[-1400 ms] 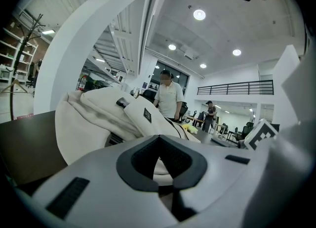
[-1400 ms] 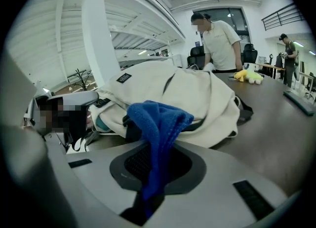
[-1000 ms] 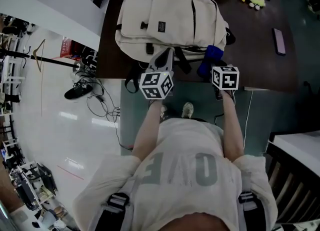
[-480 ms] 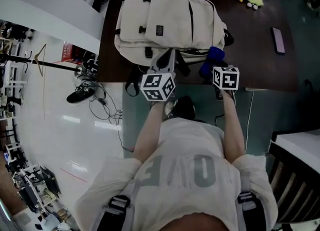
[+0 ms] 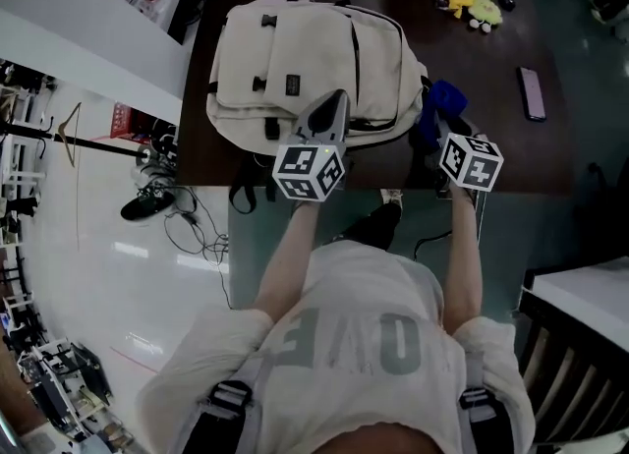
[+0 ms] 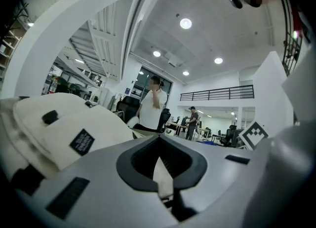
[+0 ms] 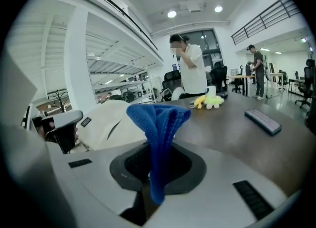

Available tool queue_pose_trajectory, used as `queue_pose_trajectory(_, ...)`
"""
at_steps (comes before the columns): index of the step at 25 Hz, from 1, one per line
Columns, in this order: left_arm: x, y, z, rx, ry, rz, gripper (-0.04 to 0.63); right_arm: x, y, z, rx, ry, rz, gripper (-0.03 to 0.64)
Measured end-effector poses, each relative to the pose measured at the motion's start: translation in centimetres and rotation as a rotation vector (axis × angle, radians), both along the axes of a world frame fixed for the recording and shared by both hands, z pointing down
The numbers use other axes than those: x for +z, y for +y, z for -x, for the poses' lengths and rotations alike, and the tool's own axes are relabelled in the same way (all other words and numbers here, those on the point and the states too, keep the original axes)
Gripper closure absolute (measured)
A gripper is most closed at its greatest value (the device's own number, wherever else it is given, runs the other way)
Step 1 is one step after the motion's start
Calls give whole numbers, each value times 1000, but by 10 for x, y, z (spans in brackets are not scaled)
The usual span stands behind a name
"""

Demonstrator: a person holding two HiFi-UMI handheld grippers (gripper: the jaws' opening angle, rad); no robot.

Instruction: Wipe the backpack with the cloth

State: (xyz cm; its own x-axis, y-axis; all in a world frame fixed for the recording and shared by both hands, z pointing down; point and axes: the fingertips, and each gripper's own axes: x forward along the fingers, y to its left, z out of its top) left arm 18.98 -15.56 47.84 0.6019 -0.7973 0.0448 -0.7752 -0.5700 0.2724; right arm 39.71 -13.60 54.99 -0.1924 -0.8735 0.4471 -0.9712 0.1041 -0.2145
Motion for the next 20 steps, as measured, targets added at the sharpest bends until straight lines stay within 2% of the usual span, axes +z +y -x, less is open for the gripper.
queue_pose_trajectory(4,2,-30,-38,20,4,15,592,-27,-54,-40,-19,81,-41,578)
queue_pose_trajectory(9,13,-70,-69,-7,8,41,592,-42,-147,-64,-141,238,-57,578)
queue_pose_trajectory(12,25,-92,-71,-47,-9,63,592,-33,-198,-52,-260,297,-48,578)
queue_pose_trajectory(16,27,-112,-68,-84,-34,61,592,-3,-243,-16,-436,311,-15,578)
queue_pose_trajectory(20,29,-123,-58,-117,5,81,592,38,-265,21,-593,321,48,578)
